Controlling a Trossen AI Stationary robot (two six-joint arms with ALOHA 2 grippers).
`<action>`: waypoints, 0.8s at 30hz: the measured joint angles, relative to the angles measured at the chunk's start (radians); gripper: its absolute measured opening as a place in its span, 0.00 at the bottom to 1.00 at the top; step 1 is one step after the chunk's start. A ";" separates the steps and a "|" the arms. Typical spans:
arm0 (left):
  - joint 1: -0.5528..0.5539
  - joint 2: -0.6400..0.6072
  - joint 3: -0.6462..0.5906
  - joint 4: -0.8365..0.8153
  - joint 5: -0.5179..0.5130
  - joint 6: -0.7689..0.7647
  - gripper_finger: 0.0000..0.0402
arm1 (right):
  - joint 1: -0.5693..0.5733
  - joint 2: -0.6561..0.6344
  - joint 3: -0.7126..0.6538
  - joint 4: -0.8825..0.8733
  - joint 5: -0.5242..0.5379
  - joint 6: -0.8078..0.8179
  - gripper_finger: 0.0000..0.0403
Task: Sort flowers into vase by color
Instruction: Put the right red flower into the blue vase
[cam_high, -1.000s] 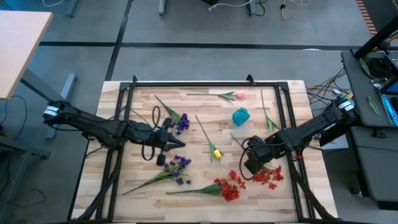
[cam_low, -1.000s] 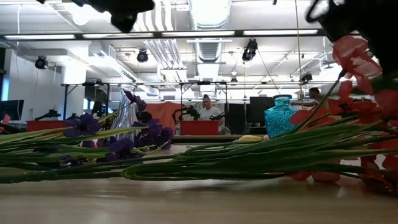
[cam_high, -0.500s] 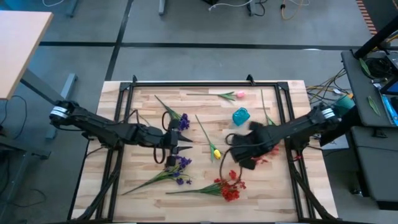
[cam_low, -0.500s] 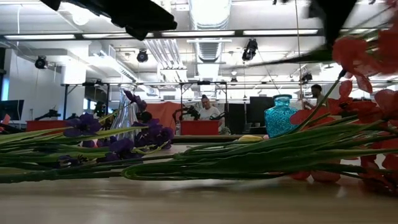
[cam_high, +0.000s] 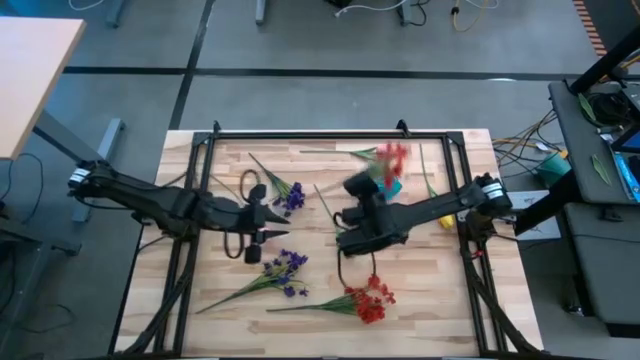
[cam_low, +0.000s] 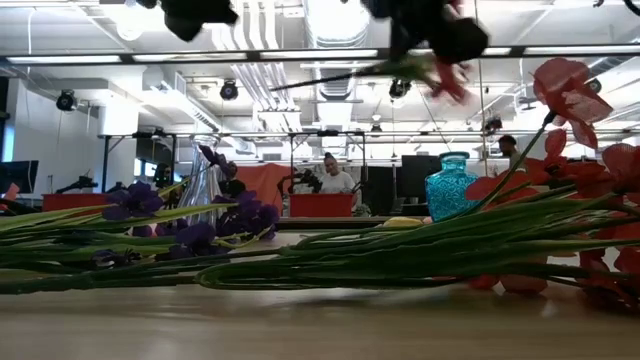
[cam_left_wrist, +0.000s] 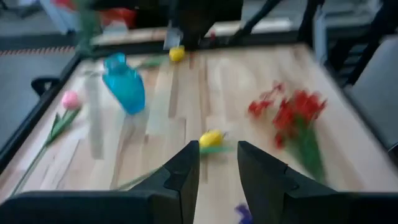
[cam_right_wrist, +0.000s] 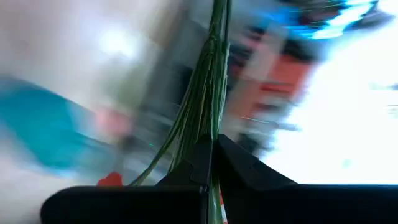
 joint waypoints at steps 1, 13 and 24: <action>-0.008 -0.023 -0.002 0.000 0.000 -0.007 0.24 | -0.014 0.000 -0.001 -0.017 0.114 -0.055 0.03; -0.078 -0.172 -0.017 -0.033 0.000 -0.066 0.24 | -0.181 -0.257 -0.203 -0.022 0.312 -0.266 0.02; -0.077 -0.164 -0.017 -0.020 -0.002 -0.046 0.24 | -0.181 -0.536 -0.448 -0.020 0.312 -0.381 0.02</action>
